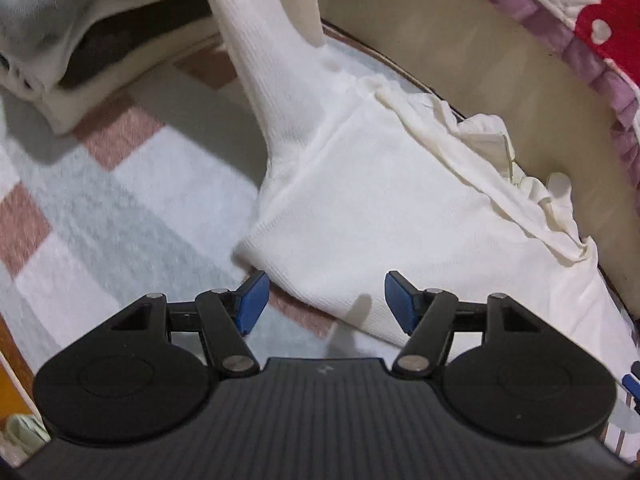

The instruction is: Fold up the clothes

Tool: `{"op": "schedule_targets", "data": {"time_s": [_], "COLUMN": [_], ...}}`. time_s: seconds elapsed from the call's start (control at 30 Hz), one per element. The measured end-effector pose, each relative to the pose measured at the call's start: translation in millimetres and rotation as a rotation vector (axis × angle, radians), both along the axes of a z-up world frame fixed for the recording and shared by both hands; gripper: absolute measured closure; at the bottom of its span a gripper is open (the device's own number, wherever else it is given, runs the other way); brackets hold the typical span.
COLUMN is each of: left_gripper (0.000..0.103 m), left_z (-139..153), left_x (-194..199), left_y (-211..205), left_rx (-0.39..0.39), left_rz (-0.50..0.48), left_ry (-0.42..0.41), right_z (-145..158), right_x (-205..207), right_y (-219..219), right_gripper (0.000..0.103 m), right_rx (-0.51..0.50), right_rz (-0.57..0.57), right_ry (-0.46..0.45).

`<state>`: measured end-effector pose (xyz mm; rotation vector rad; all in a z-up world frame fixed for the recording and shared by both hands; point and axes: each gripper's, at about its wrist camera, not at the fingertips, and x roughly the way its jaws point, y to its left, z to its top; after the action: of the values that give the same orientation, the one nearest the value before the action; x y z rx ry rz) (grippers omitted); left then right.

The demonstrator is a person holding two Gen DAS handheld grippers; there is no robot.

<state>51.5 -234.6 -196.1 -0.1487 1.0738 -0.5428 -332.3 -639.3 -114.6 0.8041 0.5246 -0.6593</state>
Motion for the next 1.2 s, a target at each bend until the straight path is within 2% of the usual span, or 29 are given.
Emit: {"op": "schedule_targets", "data": {"time_s": [0.13,0.23,0.37,0.47,0.5,0.53,0.57,0.63,0.73,0.8,0.83,0.87,0.93,1.0,1.1,1.2], "left_gripper": [0.039,0.040,0.040,0.040,0.040,0.040,0.040,0.040,0.040,0.040,0.040,0.040,0.040,0.039,0.038,0.038], "left_z": [-11.5,-20.7,-25.5,-20.9,-19.6,-18.7,-19.4,-21.0,-23.2,-22.9,-22.9,-23.4,-28.1,-33.3,-31.0,-33.6], "left_x": [7.8,14.9,23.6,24.6,24.8,25.0,24.5,23.5,23.0,23.6,24.4,25.0,26.8,27.3,26.6,29.6], "left_y": [3.8,7.4,3.6,9.3,10.8,12.2,12.4,12.8,11.4,13.5,15.0,17.6,21.9,23.0,16.7,11.6], "left_rx": [-0.022,-0.029,-0.064,-0.153,-0.164,-0.170,-0.148,-0.101,-0.010,-0.004,-0.017,-0.040,-0.090,-0.125,-0.088,-0.127], "left_rz": [0.035,0.057,0.080,0.130,0.132,0.134,0.135,0.139,0.139,0.139,0.141,0.149,0.158,0.157,0.126,0.157], "left_ry": [0.069,0.118,0.112,0.075,0.073,0.071,0.069,0.066,0.059,0.054,0.060,0.072,0.129,0.179,0.158,0.116], "right_z": [6.9,-5.5,-29.0,-45.5,-44.2,-43.0,-41.9,-40.7,-42.0,-42.9,-43.3,-43.7,-44.6,-50.9,-63.3,-72.3], "right_x": [5.1,11.7,33.1,38.5,34.8,31.1,27.9,21.5,6.1,-4.1,-9.2,-14.4,-24.6,-29.7,-34.5,-36.6], "right_y": [10.1,9.2,-4.4,-13.5,-13.7,-14.4,-13.9,-10.4,-10.5,-10.5,-10.5,-10.5,-10.6,-5.3,5.3,6.8], "right_gripper": [0.051,0.054,0.054,0.055,0.059,0.089,0.103,0.102,0.102,0.100,0.091,0.088,0.056,0.055,0.055,0.056], "right_rx": [-0.054,-0.061,-0.069,-0.035,-0.035,-0.019,0.000,0.017,0.098,0.152,0.179,0.205,0.259,0.315,0.399,0.431], "right_rz": [0.054,0.083,0.097,0.073,0.060,0.064,0.074,0.061,-0.006,-0.051,-0.074,-0.096,-0.141,-0.167,-0.196,-0.242], "right_ry": [0.028,0.078,0.155,0.187,0.170,0.147,0.138,0.149,0.105,0.076,0.061,0.047,0.017,-0.018,-0.075,-0.135]}}
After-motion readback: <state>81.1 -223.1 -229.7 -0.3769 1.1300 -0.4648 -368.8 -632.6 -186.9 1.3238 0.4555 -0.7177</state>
